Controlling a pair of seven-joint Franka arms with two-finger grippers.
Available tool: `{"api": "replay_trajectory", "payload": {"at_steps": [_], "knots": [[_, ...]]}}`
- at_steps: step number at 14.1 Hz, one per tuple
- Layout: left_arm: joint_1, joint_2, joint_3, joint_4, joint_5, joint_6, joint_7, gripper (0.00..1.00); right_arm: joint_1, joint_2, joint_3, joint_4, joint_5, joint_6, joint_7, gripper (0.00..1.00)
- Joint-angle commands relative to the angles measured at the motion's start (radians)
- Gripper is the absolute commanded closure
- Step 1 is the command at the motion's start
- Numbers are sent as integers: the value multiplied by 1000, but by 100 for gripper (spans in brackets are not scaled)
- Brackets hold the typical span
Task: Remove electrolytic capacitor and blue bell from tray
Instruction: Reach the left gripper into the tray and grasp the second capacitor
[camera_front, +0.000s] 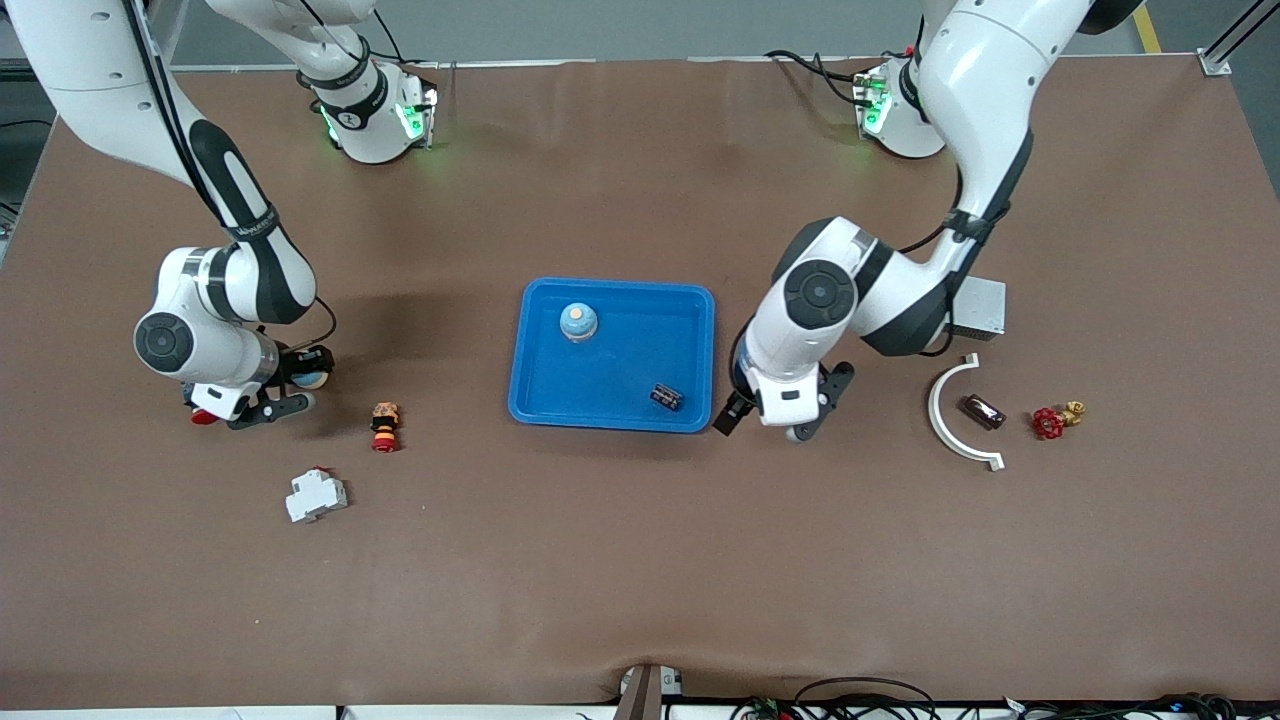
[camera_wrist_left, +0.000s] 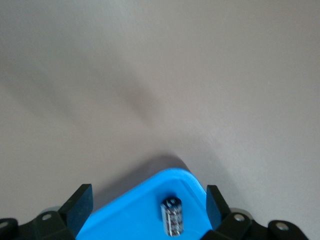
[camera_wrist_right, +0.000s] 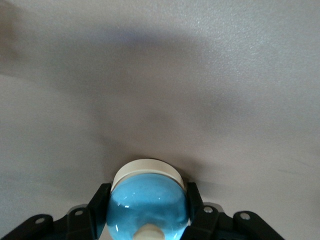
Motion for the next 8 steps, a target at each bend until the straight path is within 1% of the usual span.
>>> {"api": "replay_trajectory", "payload": {"at_steps": [1,2,3,5,7,8], "knots": [[-48,52,12,48,25,45,-76,0,-20,10,10,-1,-20,13,-3,56],[-62,69,12,57,27,63,-82,0,-21,8,10,0,-20,9,-2,35],[-82,84,18,66,25,70,-91,0,-26,8,10,2,-19,4,0,0],[-146,102,59,81,40,80,-153,7,-31,-6,12,9,-19,-31,0,0],[-201,130,89,95,50,94,-171,13,-28,-36,16,60,-9,-161,15,0],[-217,150,92,109,50,94,-182,20,-21,-53,21,96,-3,-239,21,0]]}}
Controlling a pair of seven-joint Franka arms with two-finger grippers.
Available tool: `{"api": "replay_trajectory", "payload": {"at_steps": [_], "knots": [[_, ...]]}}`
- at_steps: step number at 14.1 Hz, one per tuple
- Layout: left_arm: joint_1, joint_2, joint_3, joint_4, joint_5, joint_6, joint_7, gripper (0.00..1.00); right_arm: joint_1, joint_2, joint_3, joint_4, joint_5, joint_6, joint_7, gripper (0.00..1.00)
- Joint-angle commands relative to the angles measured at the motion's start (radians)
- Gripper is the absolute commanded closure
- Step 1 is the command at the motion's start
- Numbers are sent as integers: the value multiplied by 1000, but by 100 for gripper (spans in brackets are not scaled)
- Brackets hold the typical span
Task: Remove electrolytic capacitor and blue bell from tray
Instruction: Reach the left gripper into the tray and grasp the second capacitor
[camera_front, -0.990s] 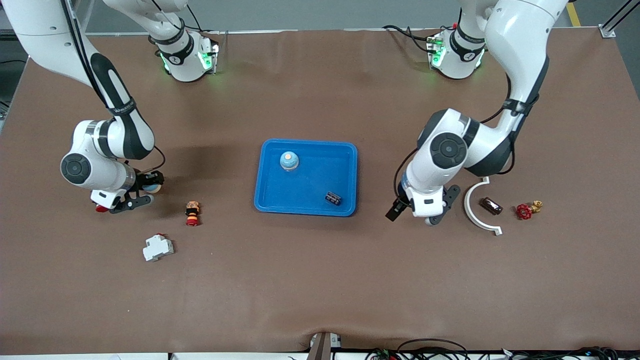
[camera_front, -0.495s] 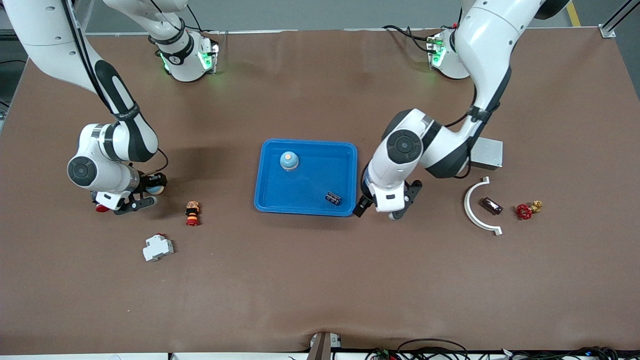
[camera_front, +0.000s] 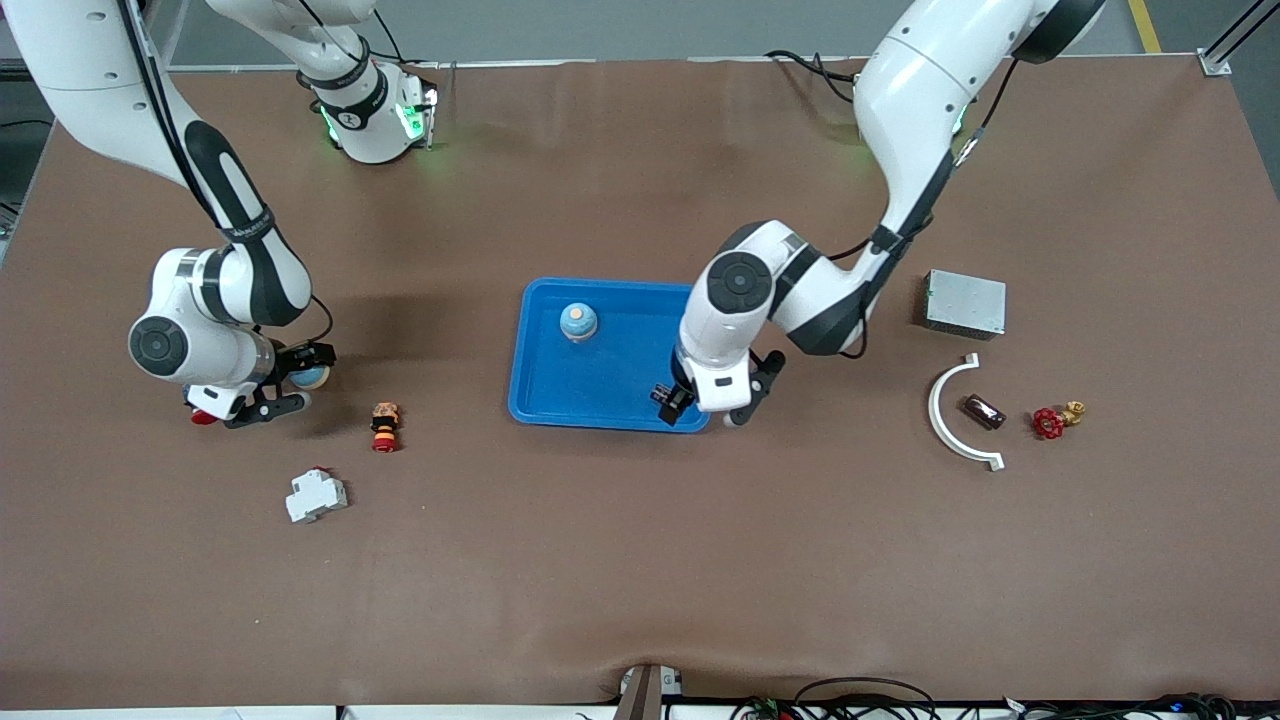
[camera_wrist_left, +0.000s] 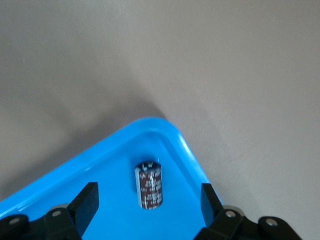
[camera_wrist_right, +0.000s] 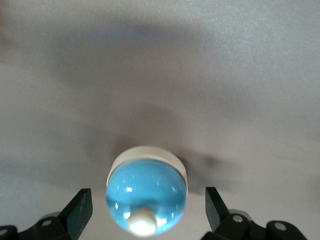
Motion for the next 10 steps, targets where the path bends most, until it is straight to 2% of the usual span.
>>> {"api": "replay_trajectory", "payload": {"at_steps": [1,3,6,7,9,10], "knots": [[-50,63,26,57,30,10,-51,25,-2,-64,23,91,1,-206,50,0],[-54,78,26,55,30,24,-53,26,58,-99,23,153,58,-340,168,0],[-74,109,26,55,30,34,-53,32,170,-159,23,184,153,-388,329,0],[-74,119,26,55,31,45,-53,37,216,-173,23,185,179,-386,407,0],[-75,130,26,55,30,71,-53,51,324,-182,23,208,185,-385,571,0],[-75,138,26,55,31,74,-53,55,378,-178,23,222,185,-377,668,0]]}}
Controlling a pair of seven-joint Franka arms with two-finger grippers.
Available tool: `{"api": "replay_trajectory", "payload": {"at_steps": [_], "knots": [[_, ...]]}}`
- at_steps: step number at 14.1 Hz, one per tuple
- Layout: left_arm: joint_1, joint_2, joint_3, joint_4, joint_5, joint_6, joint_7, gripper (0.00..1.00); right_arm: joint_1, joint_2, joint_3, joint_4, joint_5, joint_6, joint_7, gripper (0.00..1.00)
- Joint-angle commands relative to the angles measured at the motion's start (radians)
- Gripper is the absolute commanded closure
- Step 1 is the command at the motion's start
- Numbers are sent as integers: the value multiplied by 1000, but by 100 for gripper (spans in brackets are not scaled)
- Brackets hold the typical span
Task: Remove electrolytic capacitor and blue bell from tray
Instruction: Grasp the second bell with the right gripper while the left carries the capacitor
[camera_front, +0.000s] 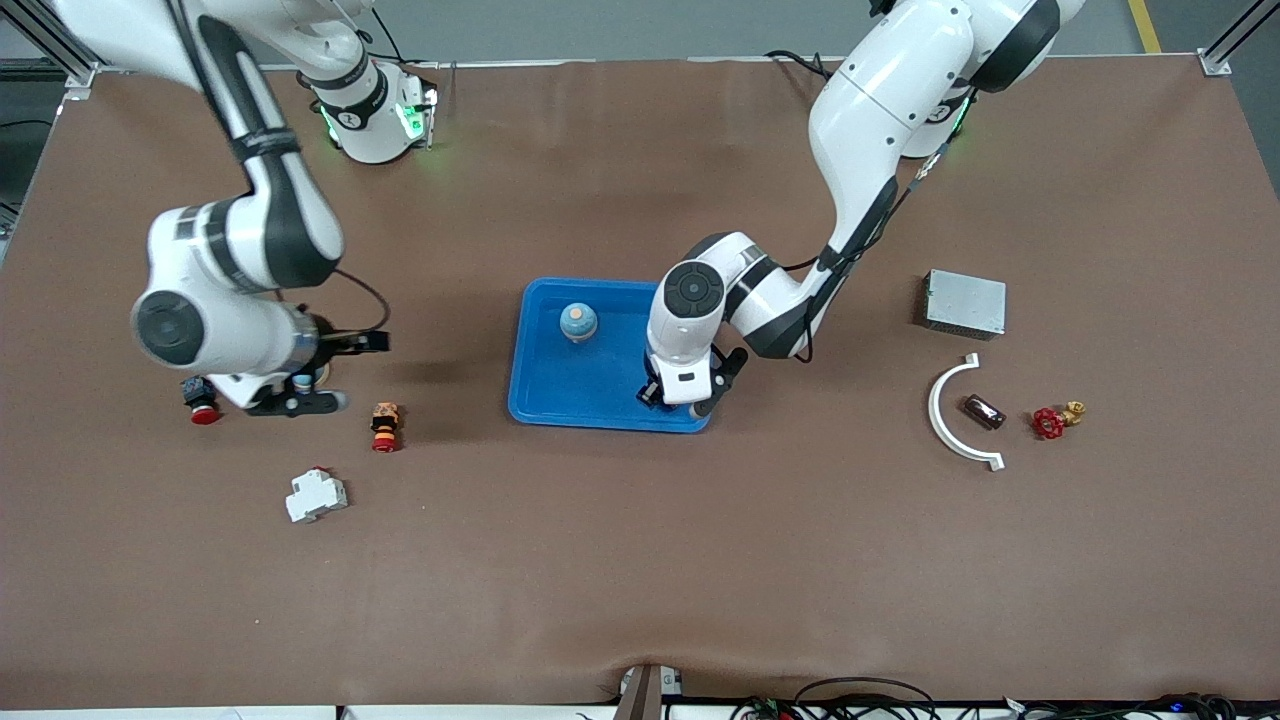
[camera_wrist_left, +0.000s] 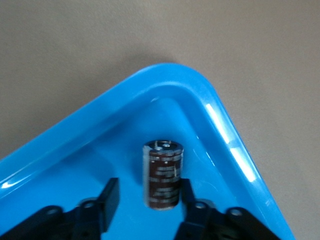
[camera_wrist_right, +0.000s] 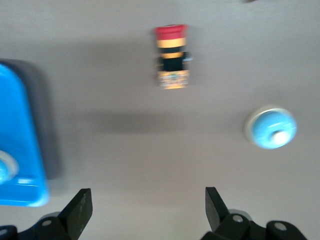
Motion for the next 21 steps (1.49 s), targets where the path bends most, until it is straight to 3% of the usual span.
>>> {"api": "replay_trajectory", "payload": {"at_steps": [1,3,8,12,16,21], "knots": [[-13,25,11,24,26,18,-21,64,142,0,-11,26,11,10,238,0],[-14,20,14,24,29,18,-11,100,239,9,-11,33,13,61,402,0],[-2,-53,12,26,26,-3,-38,100,403,106,-12,26,13,251,629,0],[9,-158,29,26,32,-147,-62,100,471,161,-14,17,11,339,699,0],[103,-285,28,-17,37,-339,49,100,477,197,-14,15,7,349,699,0],[277,-426,23,-232,37,-358,341,100,488,241,-12,-2,7,395,700,0]]}}
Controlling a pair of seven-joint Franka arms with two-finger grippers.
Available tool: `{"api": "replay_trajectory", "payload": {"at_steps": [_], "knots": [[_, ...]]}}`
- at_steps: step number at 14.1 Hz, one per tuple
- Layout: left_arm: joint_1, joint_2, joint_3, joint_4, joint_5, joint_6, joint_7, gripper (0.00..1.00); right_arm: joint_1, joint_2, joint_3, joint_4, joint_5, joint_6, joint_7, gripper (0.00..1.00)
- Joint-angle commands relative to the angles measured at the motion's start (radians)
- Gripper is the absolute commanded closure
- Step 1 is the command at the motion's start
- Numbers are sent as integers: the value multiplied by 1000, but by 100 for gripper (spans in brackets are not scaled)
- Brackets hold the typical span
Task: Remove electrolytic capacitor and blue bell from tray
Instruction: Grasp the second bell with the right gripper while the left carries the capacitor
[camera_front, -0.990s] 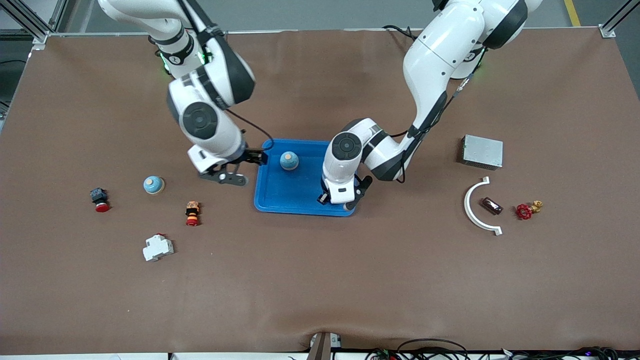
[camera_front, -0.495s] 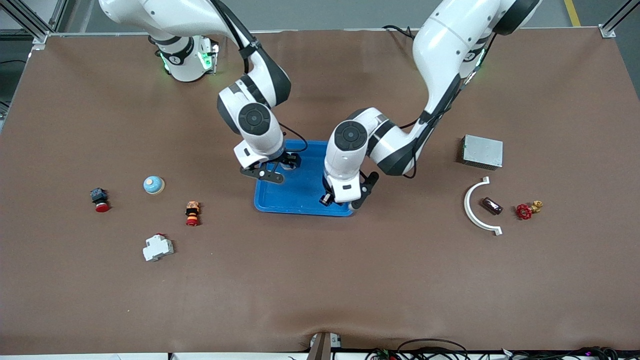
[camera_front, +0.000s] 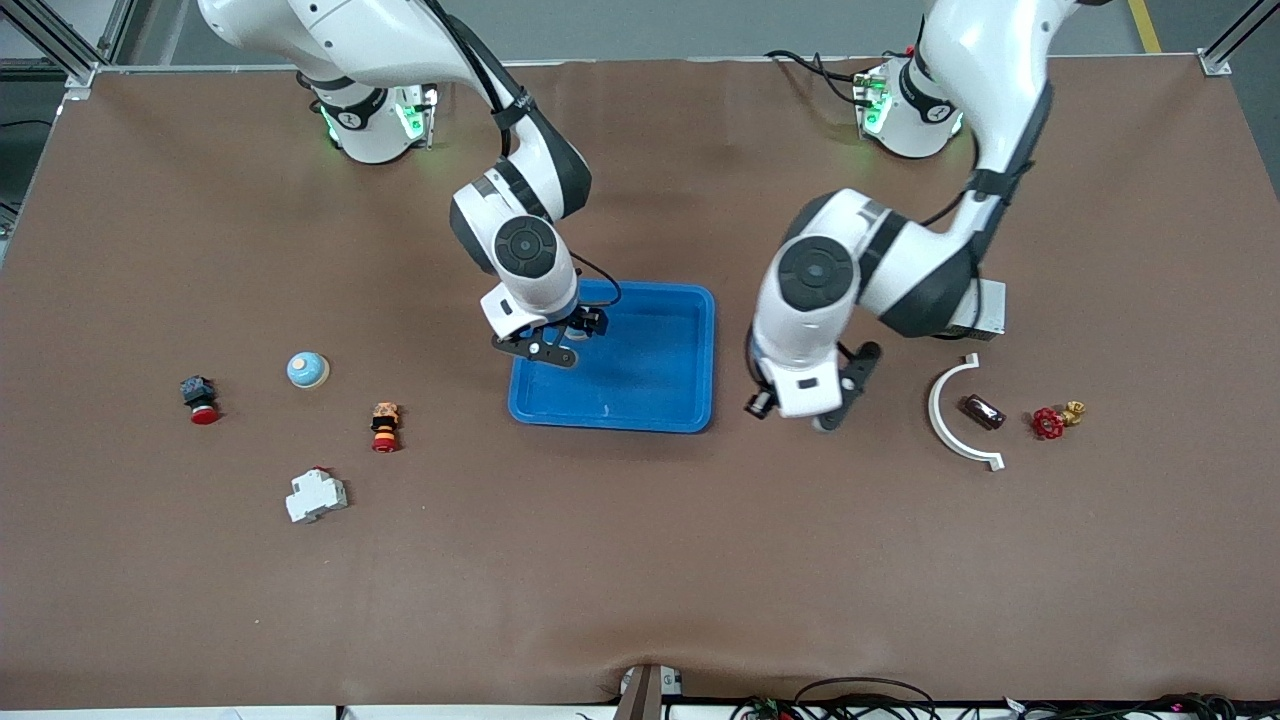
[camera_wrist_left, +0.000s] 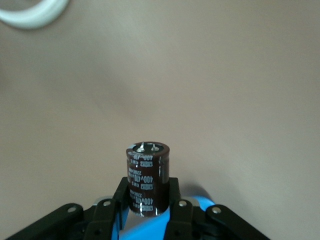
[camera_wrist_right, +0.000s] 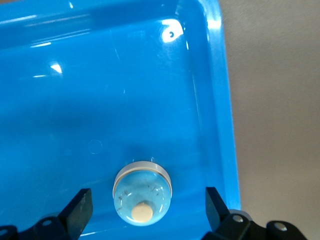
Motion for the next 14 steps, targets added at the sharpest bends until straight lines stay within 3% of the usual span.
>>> {"api": "replay_trajectory", "payload": {"at_steps": [1,5,12,13,14], "knots": [[105,-91,-9,-156,20,8,135,100,19,24,-11,-6,3,26,13,0],[232,-53,-12,-190,6,19,227,100,50,67,-11,-6,6,78,15,0],[260,91,-9,-222,-8,155,227,100,62,98,-11,-22,5,104,12,0],[263,96,-8,-238,-4,198,227,100,62,98,-11,-20,5,105,12,6],[275,107,-8,-246,3,218,229,100,62,98,-11,-20,5,105,12,35]]}}
